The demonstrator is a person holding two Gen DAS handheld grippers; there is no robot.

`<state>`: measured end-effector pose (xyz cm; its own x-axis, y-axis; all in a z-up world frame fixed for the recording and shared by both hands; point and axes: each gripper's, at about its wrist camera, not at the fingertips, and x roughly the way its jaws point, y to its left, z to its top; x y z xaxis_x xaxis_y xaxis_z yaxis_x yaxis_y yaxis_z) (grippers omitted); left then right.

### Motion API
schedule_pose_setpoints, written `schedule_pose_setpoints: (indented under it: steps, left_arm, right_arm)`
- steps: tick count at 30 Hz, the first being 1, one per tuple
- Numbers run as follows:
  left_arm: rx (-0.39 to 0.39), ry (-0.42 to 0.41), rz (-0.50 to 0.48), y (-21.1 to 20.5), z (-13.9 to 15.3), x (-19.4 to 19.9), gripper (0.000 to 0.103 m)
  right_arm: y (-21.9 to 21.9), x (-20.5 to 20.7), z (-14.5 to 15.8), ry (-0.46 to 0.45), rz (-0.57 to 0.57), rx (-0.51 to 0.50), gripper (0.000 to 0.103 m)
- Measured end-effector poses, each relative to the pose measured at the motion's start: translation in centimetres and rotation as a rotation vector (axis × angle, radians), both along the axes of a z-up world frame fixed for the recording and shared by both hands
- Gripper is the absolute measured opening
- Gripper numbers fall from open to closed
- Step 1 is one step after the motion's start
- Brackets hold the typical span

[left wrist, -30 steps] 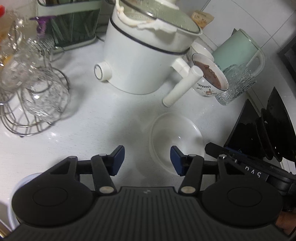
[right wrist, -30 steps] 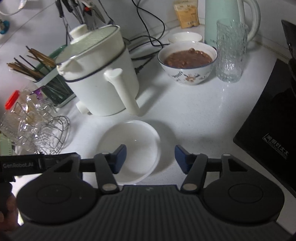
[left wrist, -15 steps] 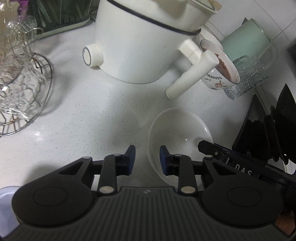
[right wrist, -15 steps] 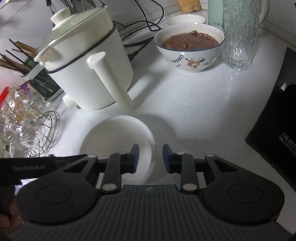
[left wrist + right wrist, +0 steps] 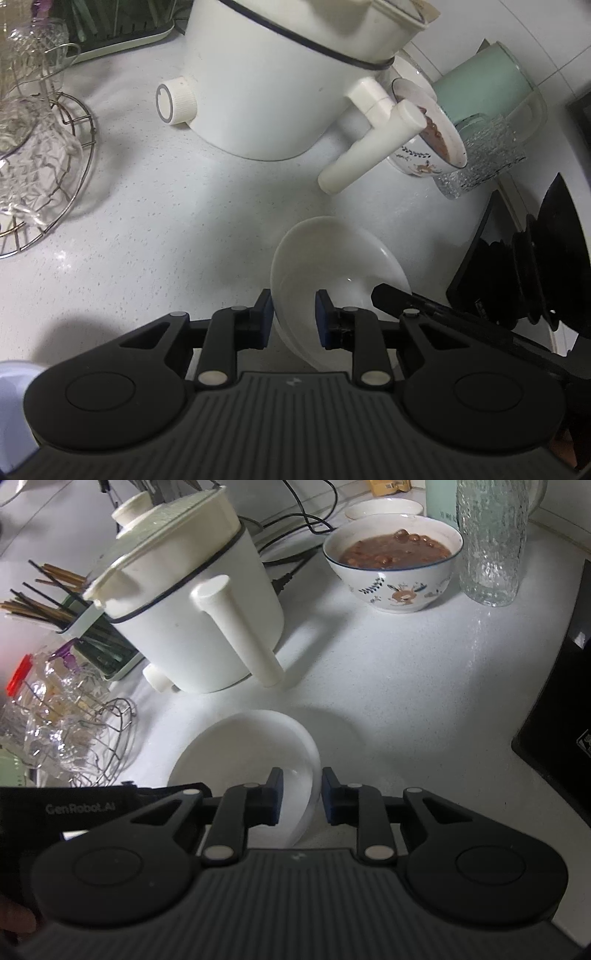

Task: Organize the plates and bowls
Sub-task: 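Lift the white bowl with both grippers and carry it over the plate stack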

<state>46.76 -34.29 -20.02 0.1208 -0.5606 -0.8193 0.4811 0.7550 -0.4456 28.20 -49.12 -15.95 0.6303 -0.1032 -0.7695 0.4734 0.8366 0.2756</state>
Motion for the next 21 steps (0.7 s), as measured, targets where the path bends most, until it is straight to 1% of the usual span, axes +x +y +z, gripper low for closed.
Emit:
schedule_pose_setpoints:
  steps: [5, 10, 14, 21]
  left_arm:
    - [-0.01, -0.014, 0.027, 0.9, 1.6, -0.8, 0.028]
    - [-0.027, -0.022, 0.044, 1.9, 3.7, -1.7, 0.028]
    - [-0.056, 0.001, 0.062, 2.8, 5.2, -2.1, 0.028]
    - [-0.066, -0.043, 0.078, 3.7, 8.0, -3.3, 0.028]
  right_arm:
    - [0.7, -0.4, 1.3, -0.006, 0.035, -0.02, 0.025]
    - [1.2, -1.1, 3.2, -0.028, 0.04, -0.02, 0.025]
    - [1.7, -1.9, 4.8, -0.05, 0.041, -0.021, 0.025]
    - [2.5, -3.0, 7.0, -0.081, 0.069, -0.02, 0.025]
